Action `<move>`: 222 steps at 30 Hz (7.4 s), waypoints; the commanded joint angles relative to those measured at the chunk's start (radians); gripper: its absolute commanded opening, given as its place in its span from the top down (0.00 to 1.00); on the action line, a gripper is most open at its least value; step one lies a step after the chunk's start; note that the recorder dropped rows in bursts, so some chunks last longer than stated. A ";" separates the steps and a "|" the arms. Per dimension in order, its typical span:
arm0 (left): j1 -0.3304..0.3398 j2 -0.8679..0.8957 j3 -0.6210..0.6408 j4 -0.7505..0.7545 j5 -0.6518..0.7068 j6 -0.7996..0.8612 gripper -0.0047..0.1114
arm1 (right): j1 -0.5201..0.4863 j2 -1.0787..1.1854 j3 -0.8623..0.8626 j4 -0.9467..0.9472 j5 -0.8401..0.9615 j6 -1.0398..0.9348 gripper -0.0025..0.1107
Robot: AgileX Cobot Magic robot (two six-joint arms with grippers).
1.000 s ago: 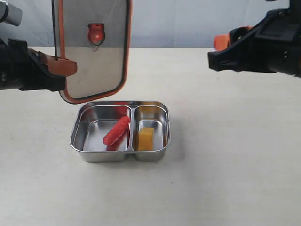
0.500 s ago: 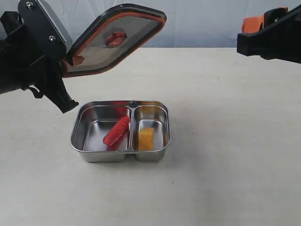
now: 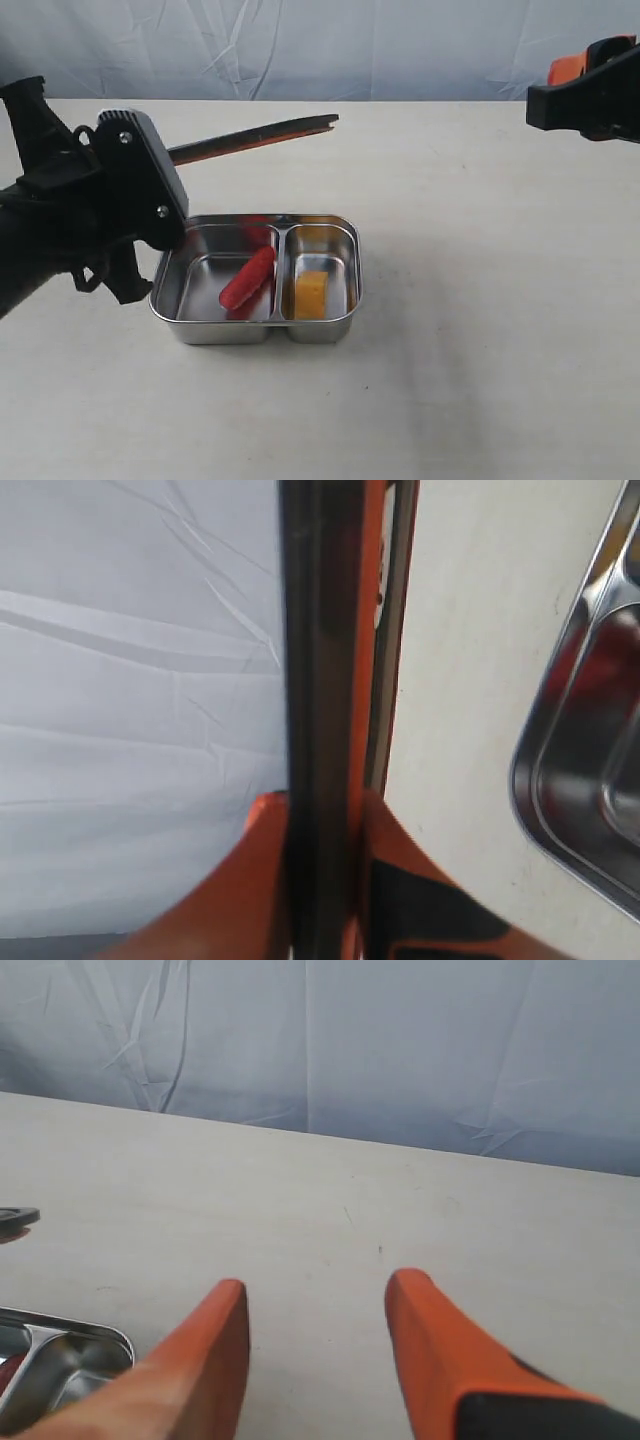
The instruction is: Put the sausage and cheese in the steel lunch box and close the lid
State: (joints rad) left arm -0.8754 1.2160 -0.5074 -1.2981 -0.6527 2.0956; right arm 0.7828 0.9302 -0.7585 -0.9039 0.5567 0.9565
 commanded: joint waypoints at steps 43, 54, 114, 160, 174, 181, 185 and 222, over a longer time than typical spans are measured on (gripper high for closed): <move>-0.246 0.483 0.016 -0.010 -0.301 0.027 0.96 | -0.004 -0.006 -0.006 0.016 0.017 -0.004 0.59; -0.246 0.483 0.016 -0.053 -0.182 0.027 0.69 | -0.004 -0.006 -0.006 0.022 0.032 -0.004 0.59; 0.459 0.017 -0.187 -0.149 0.288 -0.628 0.96 | -0.004 -0.006 -0.006 0.068 -0.038 -0.006 0.98; 0.983 0.872 -0.719 0.154 1.518 -0.808 0.96 | -0.004 -0.006 -0.006 0.057 0.148 -0.008 0.98; 0.917 0.872 -0.719 0.201 1.546 -0.815 0.96 | -0.004 -0.006 -0.006 0.066 0.154 -0.008 0.98; 0.905 0.872 -0.719 0.203 1.561 -0.804 0.96 | -0.004 -0.006 -0.006 0.076 0.154 -0.008 0.98; 0.905 0.870 -0.719 0.197 1.671 -0.769 0.96 | -0.004 -0.006 -0.006 0.076 0.154 -0.022 0.98; 0.544 0.726 -0.700 0.456 1.675 -1.040 0.96 | -0.004 0.084 0.070 0.130 -0.331 -0.012 0.98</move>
State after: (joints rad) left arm -0.3281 1.9389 -1.2112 -0.8335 1.0566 1.0588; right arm 0.7828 0.9606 -0.7206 -0.7434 0.4141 0.9384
